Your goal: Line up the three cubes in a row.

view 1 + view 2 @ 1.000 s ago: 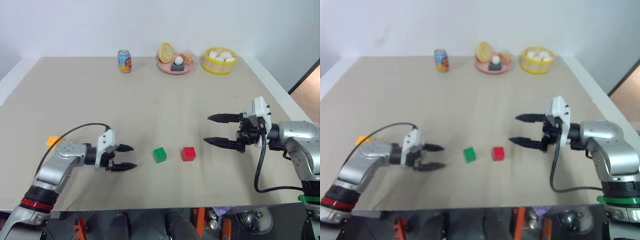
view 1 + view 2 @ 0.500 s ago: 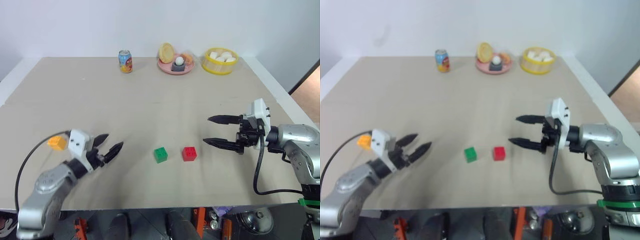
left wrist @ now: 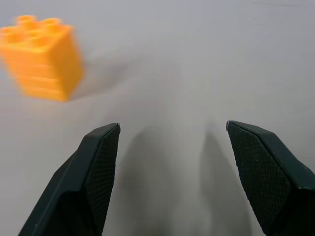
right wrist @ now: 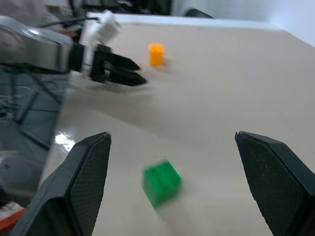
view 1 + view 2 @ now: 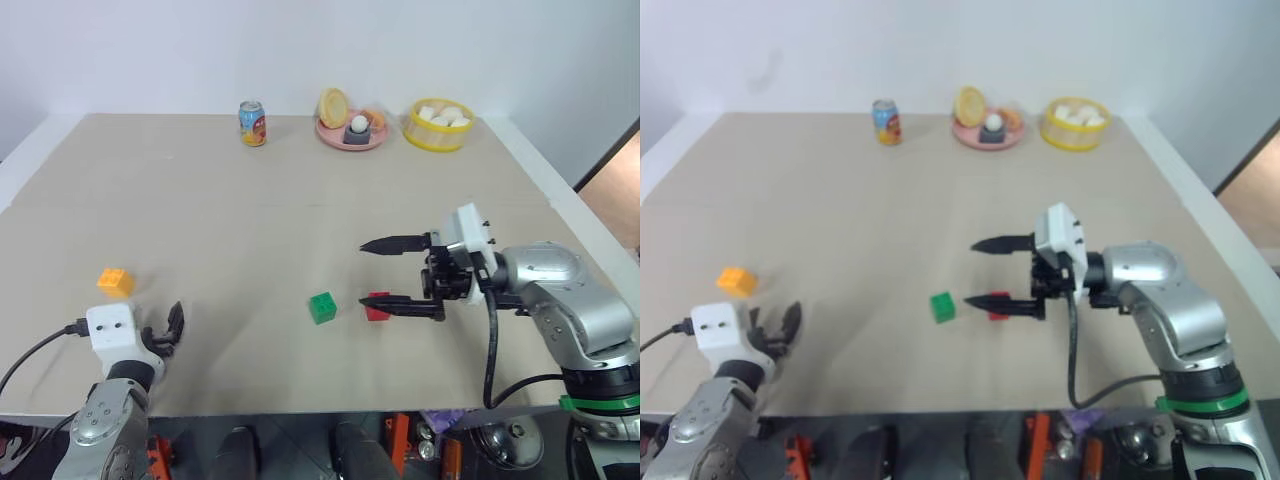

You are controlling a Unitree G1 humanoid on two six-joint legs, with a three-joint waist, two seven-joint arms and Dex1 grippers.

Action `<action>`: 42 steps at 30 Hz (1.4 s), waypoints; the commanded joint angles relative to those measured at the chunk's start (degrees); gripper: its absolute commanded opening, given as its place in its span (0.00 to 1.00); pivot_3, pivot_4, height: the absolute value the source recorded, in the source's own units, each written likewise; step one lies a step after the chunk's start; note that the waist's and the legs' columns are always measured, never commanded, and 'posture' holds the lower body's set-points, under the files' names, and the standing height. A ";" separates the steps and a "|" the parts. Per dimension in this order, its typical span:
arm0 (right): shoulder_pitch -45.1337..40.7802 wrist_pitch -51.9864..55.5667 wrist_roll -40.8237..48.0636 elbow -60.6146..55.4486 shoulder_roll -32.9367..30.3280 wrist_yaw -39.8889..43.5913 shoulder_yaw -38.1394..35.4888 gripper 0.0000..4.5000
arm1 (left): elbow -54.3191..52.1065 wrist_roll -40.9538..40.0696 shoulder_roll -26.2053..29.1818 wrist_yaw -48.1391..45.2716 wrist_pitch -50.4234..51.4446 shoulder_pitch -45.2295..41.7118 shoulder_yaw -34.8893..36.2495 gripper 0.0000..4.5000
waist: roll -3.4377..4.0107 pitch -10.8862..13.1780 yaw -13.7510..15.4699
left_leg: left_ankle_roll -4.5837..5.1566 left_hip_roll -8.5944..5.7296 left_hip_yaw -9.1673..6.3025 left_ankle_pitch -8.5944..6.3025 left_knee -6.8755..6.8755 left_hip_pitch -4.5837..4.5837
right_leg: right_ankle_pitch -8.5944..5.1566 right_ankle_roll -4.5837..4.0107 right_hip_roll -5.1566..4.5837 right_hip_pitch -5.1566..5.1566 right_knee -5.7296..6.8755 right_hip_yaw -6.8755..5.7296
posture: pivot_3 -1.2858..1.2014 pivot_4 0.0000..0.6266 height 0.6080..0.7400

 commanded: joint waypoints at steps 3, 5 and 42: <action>-2.68 -1.91 -1.95 1.95 2.16 -2.57 -0.38 0.93 | 0.54 1.36 -0.10 3.71 0.41 -2.35 3.54 0.79 | -0.01 0.00 0.12 | -0.08 0.00 -0.01 -0.05 0.00 -0.09 | -0.02 0.04 0.00 -0.02 -0.01 -0.01 | 0.52 0.24 1.00; -2.55 -2.24 -2.28 2.16 2.67 -2.65 -0.11 0.93 | 1.11 1.85 0.07 4.70 0.83 -3.16 4.09 0.79 | -0.01 0.00 0.13 | -0.09 0.00 -0.04 -0.06 -0.01 -0.14 | -0.05 0.09 0.02 -0.02 -0.02 -0.02 | 0.52 0.24 1.00; -3.38 -4.55 -5.23 6.04 3.04 -2.59 -0.86 0.93 | 18.46 4.18 5.39 5.17 -3.47 -16.35 7.60 0.79 | -0.01 0.00 0.10 | -0.09 0.00 -0.04 -0.03 -0.03 -0.07 | 0.08 0.13 0.04 0.01 -0.02 -0.02 | 0.52 0.24 1.00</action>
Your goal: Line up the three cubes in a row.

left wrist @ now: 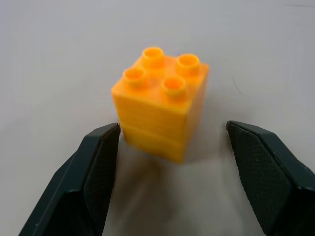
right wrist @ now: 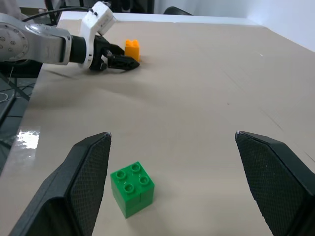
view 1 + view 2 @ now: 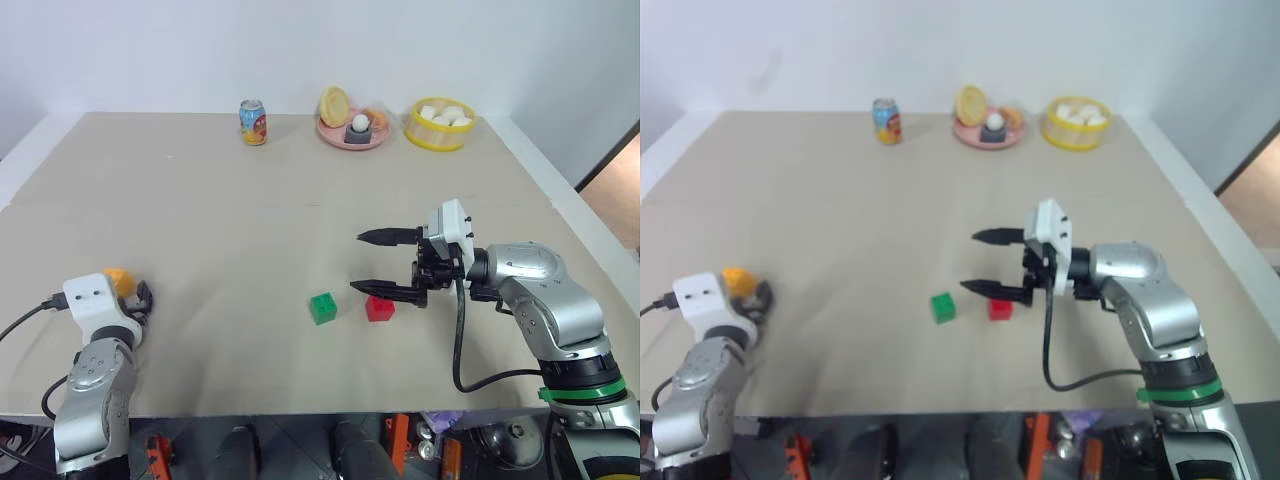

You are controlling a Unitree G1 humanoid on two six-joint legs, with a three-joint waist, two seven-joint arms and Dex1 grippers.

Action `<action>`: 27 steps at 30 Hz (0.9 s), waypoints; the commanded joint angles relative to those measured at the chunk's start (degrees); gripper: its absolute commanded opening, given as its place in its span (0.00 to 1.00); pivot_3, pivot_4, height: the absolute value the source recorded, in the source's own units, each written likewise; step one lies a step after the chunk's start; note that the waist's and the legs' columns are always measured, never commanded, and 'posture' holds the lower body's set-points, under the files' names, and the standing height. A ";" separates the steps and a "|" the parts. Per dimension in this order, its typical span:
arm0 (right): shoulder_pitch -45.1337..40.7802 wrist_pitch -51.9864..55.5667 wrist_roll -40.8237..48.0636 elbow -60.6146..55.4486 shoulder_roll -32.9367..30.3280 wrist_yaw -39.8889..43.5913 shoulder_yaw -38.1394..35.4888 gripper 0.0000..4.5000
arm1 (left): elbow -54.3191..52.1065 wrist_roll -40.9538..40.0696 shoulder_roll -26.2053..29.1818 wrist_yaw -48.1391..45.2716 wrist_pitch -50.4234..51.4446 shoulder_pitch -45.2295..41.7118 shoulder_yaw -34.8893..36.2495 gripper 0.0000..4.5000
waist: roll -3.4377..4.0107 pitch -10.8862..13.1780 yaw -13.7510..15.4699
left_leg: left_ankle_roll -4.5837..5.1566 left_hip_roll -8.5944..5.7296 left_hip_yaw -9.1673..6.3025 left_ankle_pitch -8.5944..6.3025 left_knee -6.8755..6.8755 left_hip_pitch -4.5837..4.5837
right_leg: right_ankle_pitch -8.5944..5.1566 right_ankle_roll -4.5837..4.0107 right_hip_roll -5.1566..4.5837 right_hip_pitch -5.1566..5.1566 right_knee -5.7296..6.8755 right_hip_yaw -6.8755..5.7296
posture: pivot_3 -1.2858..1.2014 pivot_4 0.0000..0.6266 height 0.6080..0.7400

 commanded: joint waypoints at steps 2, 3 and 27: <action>-1.58 -1.28 -0.10 -0.04 -0.52 0.12 -1.48 0.93 | 0.18 0.63 1.25 -0.64 -1.84 -0.82 0.66 0.79 | 0.00 0.00 0.02 | 0.00 0.00 0.01 0.00 0.00 -0.02 | -0.03 0.02 -0.01 0.00 0.00 0.00 | 0.52 0.24 1.00; -1.57 -1.38 -0.15 0.04 -0.53 0.18 -1.45 0.93 | 0.33 0.59 1.26 -0.83 -1.92 -1.00 0.49 0.79 | 0.00 0.00 0.03 | 0.00 0.00 0.00 0.00 0.00 -0.04 | -0.05 0.03 -0.01 -0.01 0.00 0.00 | 0.52 0.24 1.00; -3.55 -3.08 -1.59 3.24 -1.19 1.98 -1.46 0.93 | 4.47 2.99 8.49 -23.33 -14.95 -3.93 -15.85 0.28 | 0.00 0.00 0.08 | -0.01 0.00 0.00 -0.01 -0.02 -0.09 | -0.06 0.03 0.00 -0.03 0.00 0.00 | 0.52 0.24 1.00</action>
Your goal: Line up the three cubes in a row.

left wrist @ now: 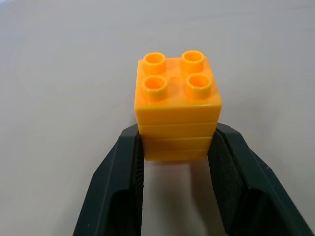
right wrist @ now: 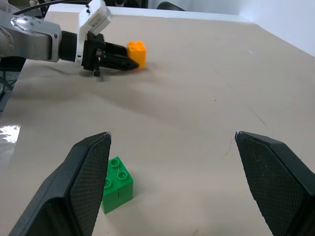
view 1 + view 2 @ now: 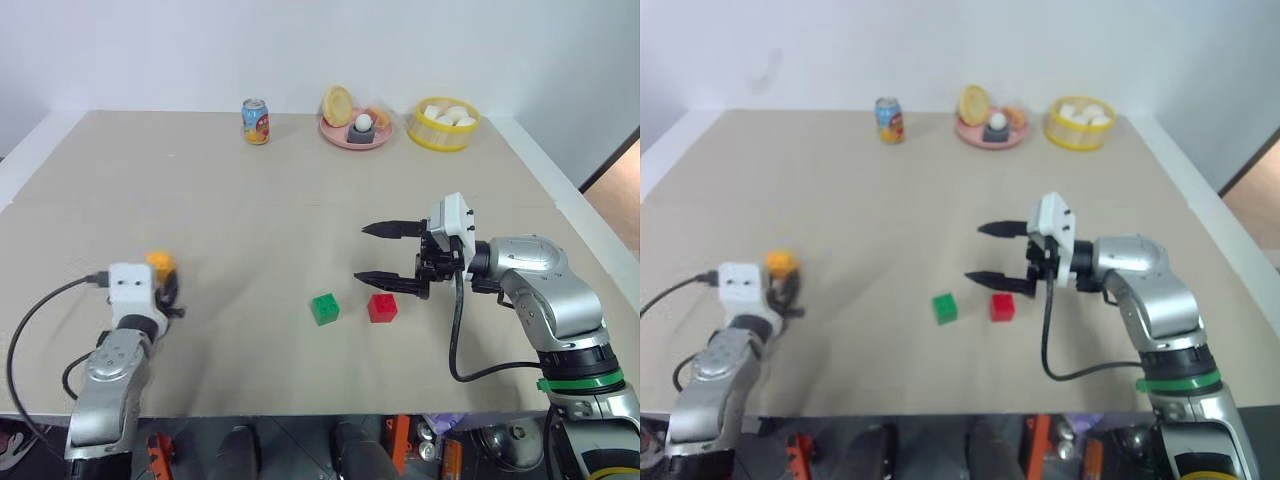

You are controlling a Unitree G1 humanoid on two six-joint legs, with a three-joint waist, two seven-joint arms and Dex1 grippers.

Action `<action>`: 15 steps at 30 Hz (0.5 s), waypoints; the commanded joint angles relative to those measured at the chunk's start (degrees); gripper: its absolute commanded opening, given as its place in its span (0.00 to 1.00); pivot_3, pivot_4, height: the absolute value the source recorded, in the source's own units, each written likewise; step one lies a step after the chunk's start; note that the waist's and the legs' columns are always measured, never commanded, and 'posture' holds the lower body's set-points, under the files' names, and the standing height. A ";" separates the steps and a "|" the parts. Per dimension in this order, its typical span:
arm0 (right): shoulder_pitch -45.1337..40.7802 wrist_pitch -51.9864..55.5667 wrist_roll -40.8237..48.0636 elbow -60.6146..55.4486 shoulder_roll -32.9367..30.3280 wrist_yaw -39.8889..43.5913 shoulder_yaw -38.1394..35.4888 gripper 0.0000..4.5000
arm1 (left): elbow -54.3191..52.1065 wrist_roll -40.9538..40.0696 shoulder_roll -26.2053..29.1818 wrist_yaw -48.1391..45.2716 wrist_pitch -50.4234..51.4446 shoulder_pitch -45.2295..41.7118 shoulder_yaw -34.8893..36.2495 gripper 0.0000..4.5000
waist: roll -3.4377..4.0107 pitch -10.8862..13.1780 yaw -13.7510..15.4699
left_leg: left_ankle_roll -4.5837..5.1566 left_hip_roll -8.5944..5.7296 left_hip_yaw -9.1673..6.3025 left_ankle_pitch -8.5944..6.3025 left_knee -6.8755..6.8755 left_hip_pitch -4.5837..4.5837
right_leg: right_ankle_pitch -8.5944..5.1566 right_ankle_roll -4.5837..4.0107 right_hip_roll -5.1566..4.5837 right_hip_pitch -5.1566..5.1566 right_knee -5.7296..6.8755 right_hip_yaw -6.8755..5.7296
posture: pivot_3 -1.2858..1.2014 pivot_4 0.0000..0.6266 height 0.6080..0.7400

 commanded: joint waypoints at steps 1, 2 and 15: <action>-1.14 -0.29 0.76 -0.89 -1.61 1.17 -1.86 0.93 | 1.32 -2.96 2.43 -10.65 -5.29 -3.70 -3.52 0.28 | 0.00 0.00 0.05 | 0.00 0.00 0.00 0.00 0.00 -0.01 | 0.00 0.00 0.00 0.00 0.00 -0.01 | 0.52 0.24 1.00; -0.86 -0.03 1.20 -1.10 -2.19 1.64 -2.30 0.93 | 1.78 -3.98 3.10 -13.95 -6.39 -4.71 -4.45 0.28 | 0.00 0.00 0.09 | 0.00 0.00 0.01 0.00 0.00 -0.02 | 0.00 0.00 -0.01 0.00 0.00 0.00 | 0.52 0.24 1.00; 9.10 2.40 5.06 -1.61 -11.53 4.73 -12.03 0.93 | 7.63 -13.80 11.61 -49.10 -11.26 -12.19 -13.48 0.28 | 0.06 0.03 0.42 | 0.01 0.01 0.01 -0.01 -0.21 -0.01 | -0.16 -0.01 0.00 -0.05 -0.03 0.00 | 0.52 0.24 1.00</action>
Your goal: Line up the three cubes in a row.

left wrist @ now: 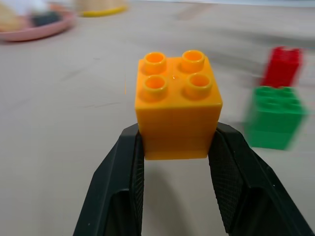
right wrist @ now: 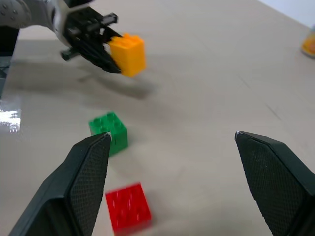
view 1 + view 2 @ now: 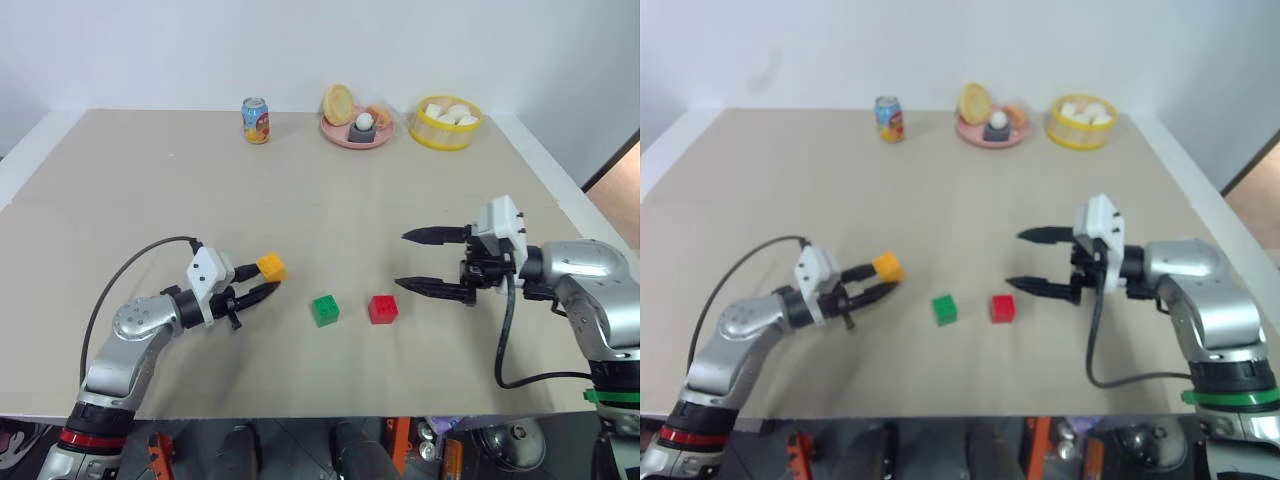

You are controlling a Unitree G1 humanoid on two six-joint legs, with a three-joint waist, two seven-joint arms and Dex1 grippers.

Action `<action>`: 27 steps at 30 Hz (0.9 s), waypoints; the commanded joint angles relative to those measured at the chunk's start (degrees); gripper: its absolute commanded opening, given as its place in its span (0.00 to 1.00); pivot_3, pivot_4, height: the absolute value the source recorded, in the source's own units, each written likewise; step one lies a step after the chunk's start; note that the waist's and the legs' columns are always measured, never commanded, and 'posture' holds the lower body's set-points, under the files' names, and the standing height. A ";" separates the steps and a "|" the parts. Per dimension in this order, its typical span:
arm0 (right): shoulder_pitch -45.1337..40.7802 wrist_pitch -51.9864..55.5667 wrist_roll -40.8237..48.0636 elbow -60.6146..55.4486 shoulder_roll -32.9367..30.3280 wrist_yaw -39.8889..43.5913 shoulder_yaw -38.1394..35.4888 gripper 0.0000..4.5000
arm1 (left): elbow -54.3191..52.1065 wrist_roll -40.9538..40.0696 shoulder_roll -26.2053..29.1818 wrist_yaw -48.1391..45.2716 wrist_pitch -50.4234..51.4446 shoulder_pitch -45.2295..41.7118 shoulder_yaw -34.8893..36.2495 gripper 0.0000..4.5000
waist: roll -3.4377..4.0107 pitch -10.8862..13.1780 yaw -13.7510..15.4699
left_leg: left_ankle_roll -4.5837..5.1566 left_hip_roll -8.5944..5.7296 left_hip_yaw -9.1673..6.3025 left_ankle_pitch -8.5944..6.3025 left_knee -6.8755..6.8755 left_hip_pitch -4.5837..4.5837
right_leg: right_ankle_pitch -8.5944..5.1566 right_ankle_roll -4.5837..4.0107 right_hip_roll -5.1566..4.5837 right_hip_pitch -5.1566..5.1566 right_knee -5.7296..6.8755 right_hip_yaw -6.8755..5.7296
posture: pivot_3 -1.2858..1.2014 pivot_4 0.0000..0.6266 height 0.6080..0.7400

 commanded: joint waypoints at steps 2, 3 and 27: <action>3.49 0.86 2.65 -2.70 -1.82 0.32 -4.85 0.93 | 2.59 -1.23 2.55 -8.92 -1.99 -2.18 -1.78 0.28 | 0.00 0.00 0.05 | 0.00 0.00 0.00 0.00 0.01 0.01 | 0.01 0.01 0.00 0.01 0.00 0.00 | 0.52 0.24 1.00; 5.12 0.81 2.75 -3.32 -2.31 0.50 -5.55 0.93 | 4.37 -0.80 3.19 -11.64 -3.13 -2.77 -2.63 0.28 | 0.04 0.00 0.09 | 0.01 0.00 0.00 0.00 0.01 0.03 | 0.01 0.00 0.00 0.02 0.00 0.01 | 0.52 0.24 1.00; 4.82 2.62 4.80 -7.14 -1.93 -1.57 -4.85 0.93 | 18.26 4.60 1.63 -21.76 -14.44 -6.74 -7.28 0.28 | 0.08 0.01 0.40 | 0.02 0.00 0.00 0.02 0.09 0.01 | 0.06 0.04 -0.01 0.04 0.01 0.01 | 0.52 0.24 1.00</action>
